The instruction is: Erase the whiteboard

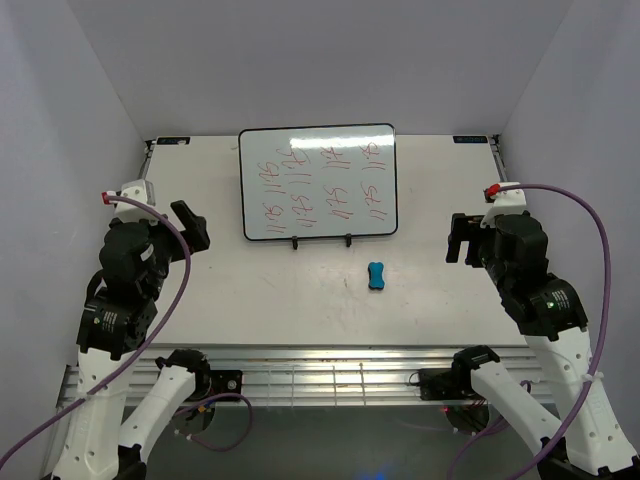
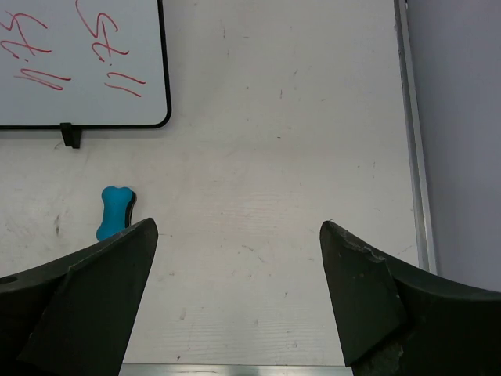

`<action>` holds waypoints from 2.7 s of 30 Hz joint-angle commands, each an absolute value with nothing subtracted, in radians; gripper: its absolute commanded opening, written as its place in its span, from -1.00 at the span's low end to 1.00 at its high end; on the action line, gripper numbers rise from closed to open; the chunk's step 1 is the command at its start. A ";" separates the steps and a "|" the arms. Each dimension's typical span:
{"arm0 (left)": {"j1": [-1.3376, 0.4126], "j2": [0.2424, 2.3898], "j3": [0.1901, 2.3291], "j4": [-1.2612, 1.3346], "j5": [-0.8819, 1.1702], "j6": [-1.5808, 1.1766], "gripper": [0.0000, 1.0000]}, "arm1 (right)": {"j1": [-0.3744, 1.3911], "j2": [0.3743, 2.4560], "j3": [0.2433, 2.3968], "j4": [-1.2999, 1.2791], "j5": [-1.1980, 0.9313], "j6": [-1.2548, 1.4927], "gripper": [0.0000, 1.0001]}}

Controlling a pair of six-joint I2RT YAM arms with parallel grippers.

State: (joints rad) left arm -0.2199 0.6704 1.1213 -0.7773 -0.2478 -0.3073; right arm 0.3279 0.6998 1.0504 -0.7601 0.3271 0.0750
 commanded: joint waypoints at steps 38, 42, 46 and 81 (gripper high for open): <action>0.172 2.193 1.802 0.152 1.299 -0.520 0.96 | 0.330 0.595 0.818 -0.483 -0.642 0.066 0.80; 0.124 2.263 1.870 0.133 1.310 -0.512 0.96 | 0.330 0.615 0.825 -0.485 -0.670 0.084 0.80; 0.107 2.334 1.952 0.149 1.327 -0.554 0.96 | 0.330 0.624 0.830 -0.485 -0.679 0.094 0.79; 0.097 2.514 2.108 0.690 1.368 -0.922 -1.00 | 0.330 0.560 0.824 -0.528 -0.680 0.107 0.69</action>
State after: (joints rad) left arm 0.0952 2.5610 2.0979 0.5983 1.4071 -1.0203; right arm 0.3279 0.5747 0.7815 -0.5095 -0.7197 0.1261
